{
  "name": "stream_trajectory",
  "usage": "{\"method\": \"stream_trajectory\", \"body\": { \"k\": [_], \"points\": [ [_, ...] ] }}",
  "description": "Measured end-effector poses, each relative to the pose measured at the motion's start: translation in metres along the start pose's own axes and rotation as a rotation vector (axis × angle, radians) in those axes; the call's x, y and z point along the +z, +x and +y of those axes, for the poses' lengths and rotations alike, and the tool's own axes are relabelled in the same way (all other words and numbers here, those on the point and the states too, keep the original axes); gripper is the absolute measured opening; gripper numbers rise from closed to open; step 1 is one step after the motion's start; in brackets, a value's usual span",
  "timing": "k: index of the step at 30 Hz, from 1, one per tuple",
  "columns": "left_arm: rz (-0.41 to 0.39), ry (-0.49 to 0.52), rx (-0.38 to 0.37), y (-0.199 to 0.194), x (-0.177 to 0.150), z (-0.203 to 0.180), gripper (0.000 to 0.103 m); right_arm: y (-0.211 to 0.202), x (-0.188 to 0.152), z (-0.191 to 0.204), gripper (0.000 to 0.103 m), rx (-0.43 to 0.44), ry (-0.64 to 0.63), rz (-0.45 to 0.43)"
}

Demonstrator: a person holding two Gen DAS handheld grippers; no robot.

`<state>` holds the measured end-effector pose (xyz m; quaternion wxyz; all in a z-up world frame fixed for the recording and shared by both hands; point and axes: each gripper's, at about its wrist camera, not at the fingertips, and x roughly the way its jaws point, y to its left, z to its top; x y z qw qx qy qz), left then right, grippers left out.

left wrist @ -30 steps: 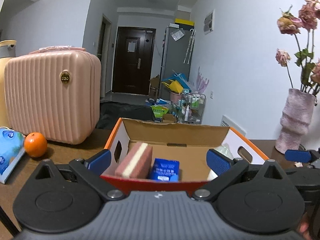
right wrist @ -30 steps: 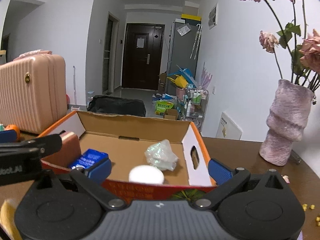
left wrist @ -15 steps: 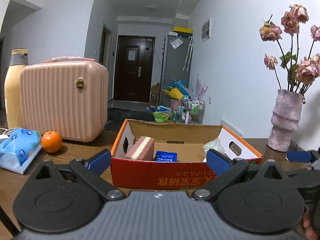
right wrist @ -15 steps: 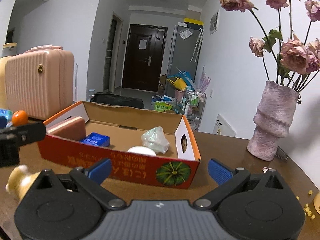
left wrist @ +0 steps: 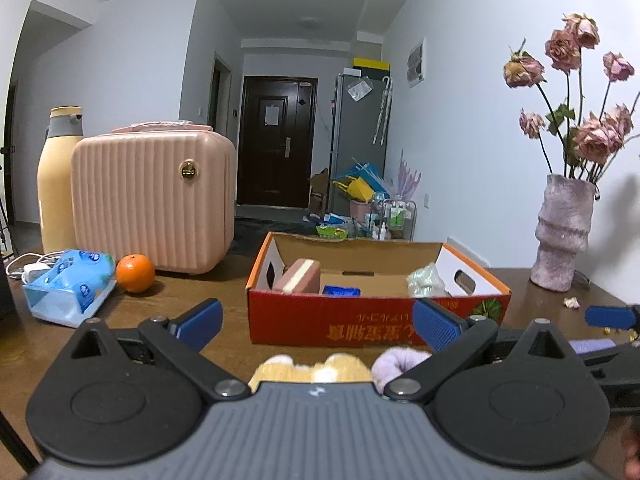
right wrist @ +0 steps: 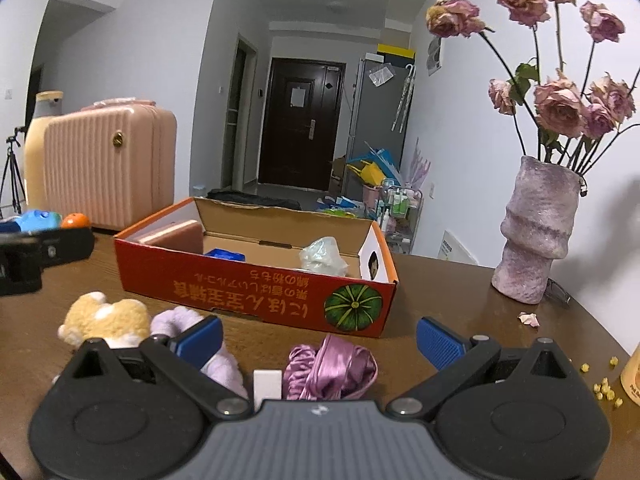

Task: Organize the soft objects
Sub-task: 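Move both grippers back toward the plush toys on the table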

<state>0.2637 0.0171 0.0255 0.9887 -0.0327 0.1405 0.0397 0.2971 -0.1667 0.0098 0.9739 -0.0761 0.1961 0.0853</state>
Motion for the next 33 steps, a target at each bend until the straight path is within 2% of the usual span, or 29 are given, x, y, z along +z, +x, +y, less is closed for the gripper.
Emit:
{"method": "stream_trajectory", "body": {
  "k": [10,17,22,33],
  "points": [
    [0.039,0.006,-0.006,-0.031,-0.013,0.005,0.103,-0.04,-0.018,-0.004,0.103,0.041,0.019,-0.03],
    [0.097,0.01,-0.023,-0.042,-0.023,0.01,0.103,-0.062,-0.032,-0.003,0.103,0.064,0.025,-0.034],
    [0.103,0.005,-0.046,-0.055,-0.026,0.015,0.103,-0.077,-0.039,-0.005,0.103,0.067,0.044,-0.04],
    [0.101,0.042,-0.071,-0.073,-0.035,0.019,0.103,-0.086,-0.056,0.0,0.103,0.09,0.037,0.009]
  ]
}}
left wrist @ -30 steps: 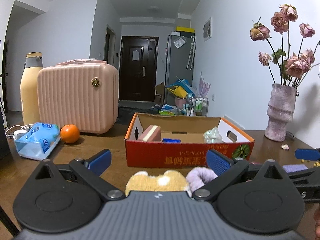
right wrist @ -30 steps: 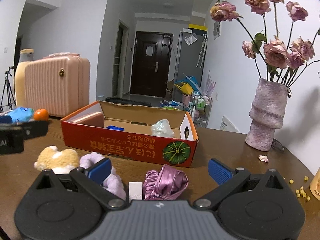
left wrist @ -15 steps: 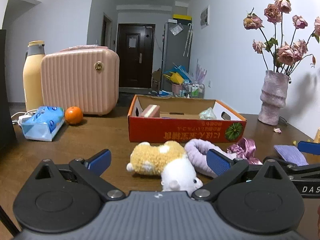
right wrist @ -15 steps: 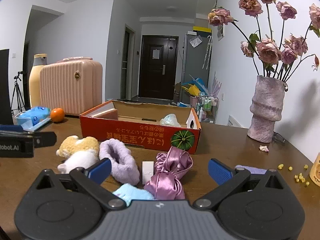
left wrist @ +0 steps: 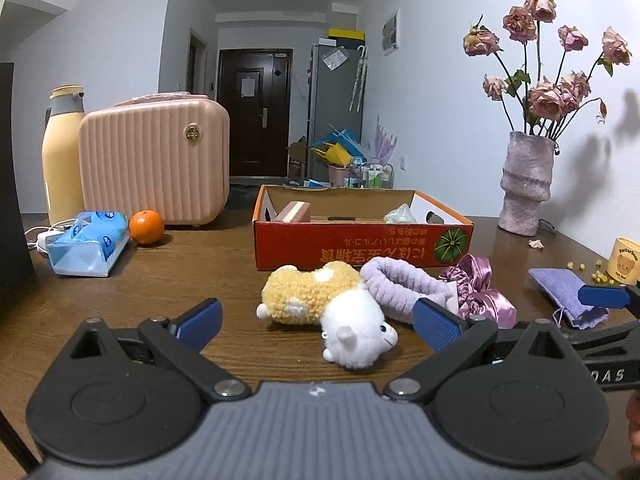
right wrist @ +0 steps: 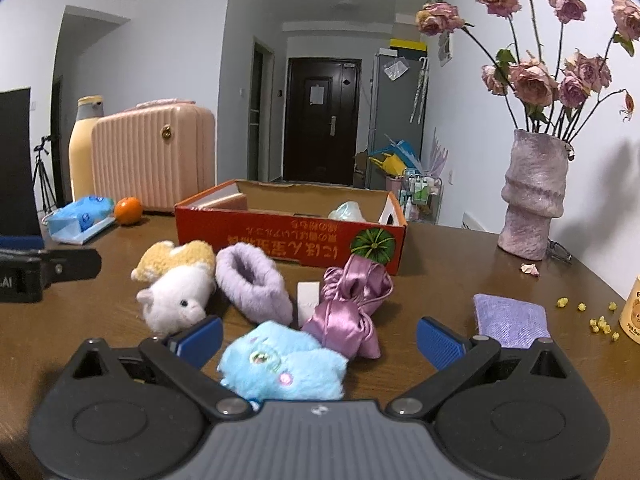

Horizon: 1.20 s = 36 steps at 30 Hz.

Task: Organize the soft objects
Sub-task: 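Move both grippers back toward the plush toys on the table, then grasp the light-blue fluffy plush with the right gripper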

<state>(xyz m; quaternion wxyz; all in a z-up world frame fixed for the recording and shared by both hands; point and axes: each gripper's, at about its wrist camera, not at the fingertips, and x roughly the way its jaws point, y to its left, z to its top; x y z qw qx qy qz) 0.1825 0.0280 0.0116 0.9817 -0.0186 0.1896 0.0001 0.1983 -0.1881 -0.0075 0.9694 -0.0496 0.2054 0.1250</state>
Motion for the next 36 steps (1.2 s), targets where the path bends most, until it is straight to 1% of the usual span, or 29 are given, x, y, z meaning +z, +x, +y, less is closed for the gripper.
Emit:
{"method": "stream_trajectory", "body": {
  "k": [7,12,16,20,23,26,28,30,36],
  "points": [
    [0.02,0.007,-0.018,0.002,-0.003,0.001,0.103,0.007,-0.005,0.009,0.103,-0.004,-0.035,0.038],
    [0.032,-0.011,-0.024,0.005,-0.003,0.009,0.103,0.021,-0.009,0.01,0.103,-0.016,-0.03,0.1],
    [0.048,-0.02,-0.009,0.008,-0.003,0.015,0.103,0.035,-0.013,0.012,0.103,-0.021,-0.029,0.16],
    [0.058,-0.031,0.008,0.01,-0.003,0.022,0.103,0.046,-0.015,0.015,0.103,-0.018,-0.03,0.194],
    [0.06,-0.034,0.02,0.01,-0.003,0.026,0.103,0.053,-0.014,0.018,0.1,-0.008,-0.027,0.211],
    [0.061,-0.034,0.022,0.01,-0.003,0.029,0.103,0.062,-0.013,0.022,0.094,0.005,-0.025,0.236],
    [0.06,-0.033,0.018,0.009,-0.003,0.03,0.103,0.067,-0.013,0.024,0.085,0.017,-0.023,0.251],
    [0.06,-0.032,0.015,0.009,-0.003,0.032,0.103,0.072,-0.013,0.027,0.081,0.027,-0.021,0.264],
    [0.057,-0.043,0.008,0.007,-0.002,0.033,0.103,0.077,-0.01,0.03,0.077,0.057,-0.01,0.257]
  ]
}}
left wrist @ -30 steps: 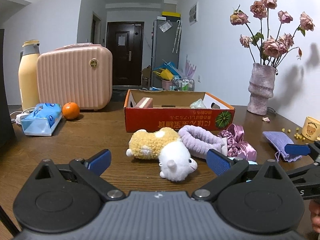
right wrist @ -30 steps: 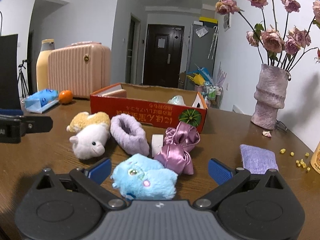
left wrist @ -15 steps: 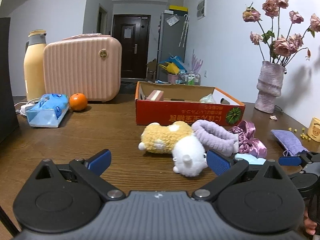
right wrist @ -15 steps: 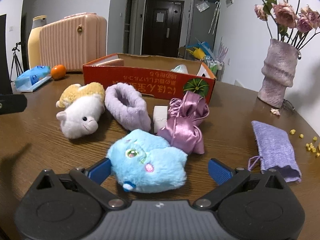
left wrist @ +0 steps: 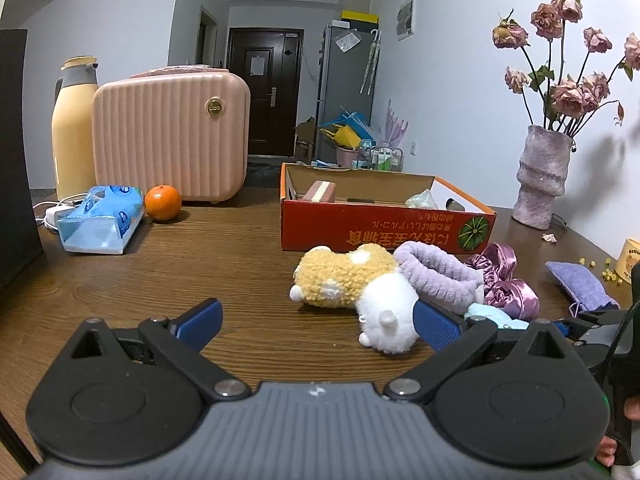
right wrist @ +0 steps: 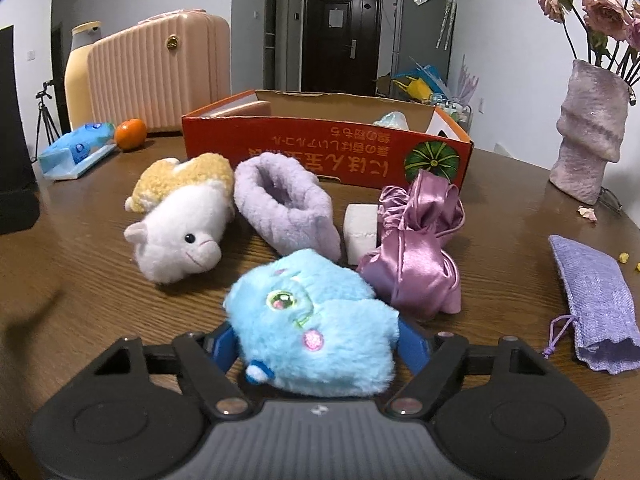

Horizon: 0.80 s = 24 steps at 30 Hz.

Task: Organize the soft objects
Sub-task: 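Grasp the light-blue fluffy plush with the right gripper, then grasp the yellow-white lamb plush with the left gripper while the right holds the blue plush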

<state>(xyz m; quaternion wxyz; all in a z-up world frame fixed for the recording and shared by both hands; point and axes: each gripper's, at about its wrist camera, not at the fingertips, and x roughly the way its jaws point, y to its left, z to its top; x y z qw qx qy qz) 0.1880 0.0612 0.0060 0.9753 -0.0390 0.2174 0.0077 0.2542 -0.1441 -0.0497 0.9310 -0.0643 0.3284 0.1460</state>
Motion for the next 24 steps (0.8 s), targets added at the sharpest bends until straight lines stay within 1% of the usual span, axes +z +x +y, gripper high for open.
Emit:
{"method": "stream_trajectory", "body": {
  "k": [3,13,24],
  "points": [
    [-0.006,-0.001,-0.001,-0.002,0.0,0.0,0.103,-0.002,0.0,-0.001,0.077,0.01,0.006,-0.012],
    [-0.011,-0.003,0.001,-0.002,0.001,0.001,0.103,-0.021,0.001,-0.007,0.077,0.008,0.032,-0.111],
    [-0.005,-0.003,0.013,0.001,-0.001,0.001,0.103,-0.035,0.0,-0.01,0.077,0.006,0.043,-0.18]
  ]
}}
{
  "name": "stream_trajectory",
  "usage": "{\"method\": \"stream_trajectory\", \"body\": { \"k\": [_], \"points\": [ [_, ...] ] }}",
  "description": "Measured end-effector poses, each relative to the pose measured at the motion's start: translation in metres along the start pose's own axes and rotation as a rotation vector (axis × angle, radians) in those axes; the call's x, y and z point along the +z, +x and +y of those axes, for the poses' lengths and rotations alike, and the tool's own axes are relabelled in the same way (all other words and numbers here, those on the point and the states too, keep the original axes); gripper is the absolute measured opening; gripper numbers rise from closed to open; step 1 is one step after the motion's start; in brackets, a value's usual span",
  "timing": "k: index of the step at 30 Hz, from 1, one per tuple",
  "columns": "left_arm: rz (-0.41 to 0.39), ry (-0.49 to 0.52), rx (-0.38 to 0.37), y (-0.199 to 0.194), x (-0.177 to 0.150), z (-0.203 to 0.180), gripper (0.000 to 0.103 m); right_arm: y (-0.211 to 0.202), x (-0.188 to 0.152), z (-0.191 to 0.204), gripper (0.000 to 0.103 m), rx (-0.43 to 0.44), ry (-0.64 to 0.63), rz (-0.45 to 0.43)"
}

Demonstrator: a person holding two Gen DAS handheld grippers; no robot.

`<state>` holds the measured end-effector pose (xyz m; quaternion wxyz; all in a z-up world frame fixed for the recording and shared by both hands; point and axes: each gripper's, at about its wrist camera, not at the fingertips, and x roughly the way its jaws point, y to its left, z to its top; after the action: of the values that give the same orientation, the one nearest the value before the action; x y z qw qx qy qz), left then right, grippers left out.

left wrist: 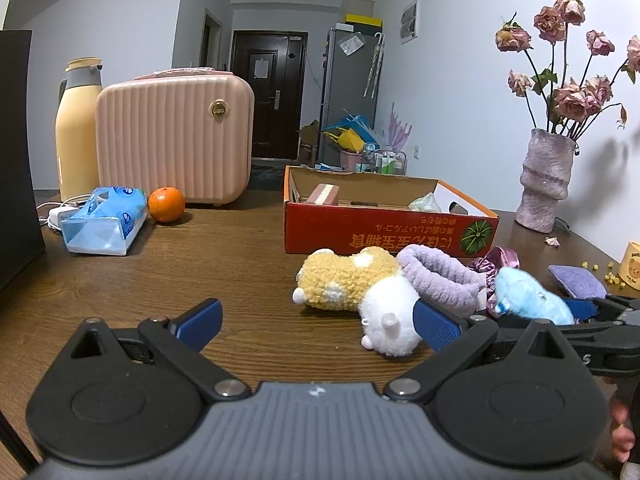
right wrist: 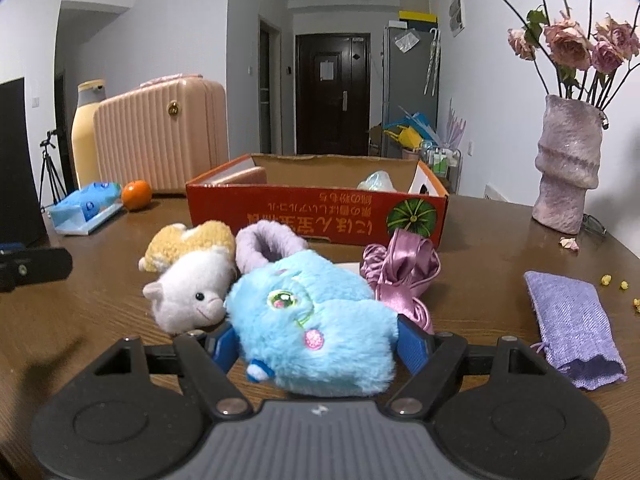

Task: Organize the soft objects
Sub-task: 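Grasp the yellow-white lamb plush with the left gripper while the right holds the blue plush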

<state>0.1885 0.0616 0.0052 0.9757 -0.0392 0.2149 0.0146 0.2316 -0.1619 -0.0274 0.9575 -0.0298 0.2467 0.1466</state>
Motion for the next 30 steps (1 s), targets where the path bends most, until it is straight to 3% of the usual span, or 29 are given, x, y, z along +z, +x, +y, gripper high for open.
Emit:
{"method": "stream_trajectory", "body": {
  "k": [16,30],
  "points": [
    [0.029,0.019,0.029,0.013,-0.002,-0.008,0.103,-0.018,0.009,-0.015,0.077,0.012,0.048,-0.098],
    [0.065,0.053,0.01,0.03,-0.002,-0.034,0.103,-0.026,0.01,-0.04,0.077,-0.011,0.069,-0.127]
  ]
}}
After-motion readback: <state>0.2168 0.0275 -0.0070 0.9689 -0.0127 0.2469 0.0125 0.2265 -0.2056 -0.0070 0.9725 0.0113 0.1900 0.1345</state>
